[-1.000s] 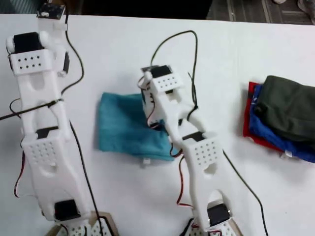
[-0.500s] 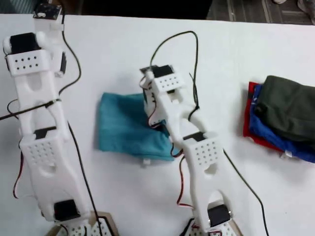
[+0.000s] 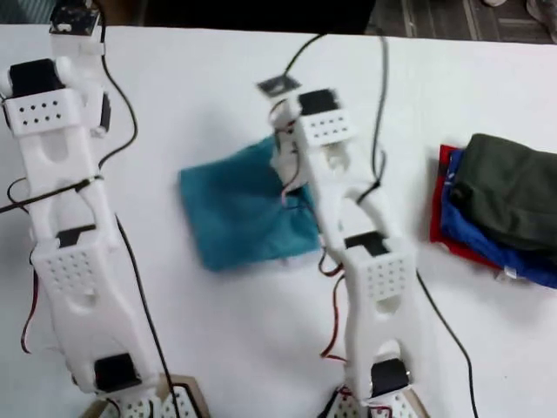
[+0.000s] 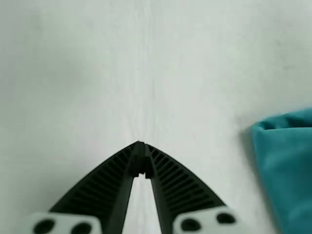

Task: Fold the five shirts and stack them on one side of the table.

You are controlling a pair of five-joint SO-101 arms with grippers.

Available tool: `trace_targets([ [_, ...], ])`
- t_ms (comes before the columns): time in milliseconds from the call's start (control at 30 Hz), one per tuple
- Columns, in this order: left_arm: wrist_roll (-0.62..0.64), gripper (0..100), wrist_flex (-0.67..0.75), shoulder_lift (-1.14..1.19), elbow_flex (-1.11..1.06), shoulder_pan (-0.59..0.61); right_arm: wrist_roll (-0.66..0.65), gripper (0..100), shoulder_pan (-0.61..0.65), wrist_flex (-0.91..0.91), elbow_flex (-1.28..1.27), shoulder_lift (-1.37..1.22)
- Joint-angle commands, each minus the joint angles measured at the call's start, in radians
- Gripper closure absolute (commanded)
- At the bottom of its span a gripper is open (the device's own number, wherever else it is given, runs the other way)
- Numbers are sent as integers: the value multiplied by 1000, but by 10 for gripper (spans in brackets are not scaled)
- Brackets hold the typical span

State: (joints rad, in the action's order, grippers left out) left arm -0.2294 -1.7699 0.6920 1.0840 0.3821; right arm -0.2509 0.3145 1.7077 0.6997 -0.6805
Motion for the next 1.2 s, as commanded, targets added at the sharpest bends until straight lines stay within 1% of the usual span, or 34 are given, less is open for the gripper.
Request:
trace_targets([
  [0, 0, 972, -8, -71, 35, 11, -38, 978, -79, 2, 9, 139],
  [200, 0, 972, 5, -69, 35, 6, -94, 978, -186, 2, -69, 234],
  [400, 0, 972, 14, -68, 33, 3, -110, 978, -249, 4, -71, 352],
  [533, 0, 972, 14, -68, 33, 3, -110, 978, -332, 4, -71, 398],
  [633, -2, 972, 12, -68, 33, 5, -112, 978, -412, 4, -71, 400],
  [800, -23, 972, 14, -68, 16, 3, -170, 978, -521, -1, -61, 398],
  [867, -25, 972, 15, -68, -4, 3, -190, 978, -553, -1, -54, 400],
  [1100, -26, 972, 86, -69, -120, 3, -212, 978, -664, -1, 26, 400],
  [1167, -26, 972, 103, -69, -145, 3, -236, 978, -684, -1, 43, 400],
])
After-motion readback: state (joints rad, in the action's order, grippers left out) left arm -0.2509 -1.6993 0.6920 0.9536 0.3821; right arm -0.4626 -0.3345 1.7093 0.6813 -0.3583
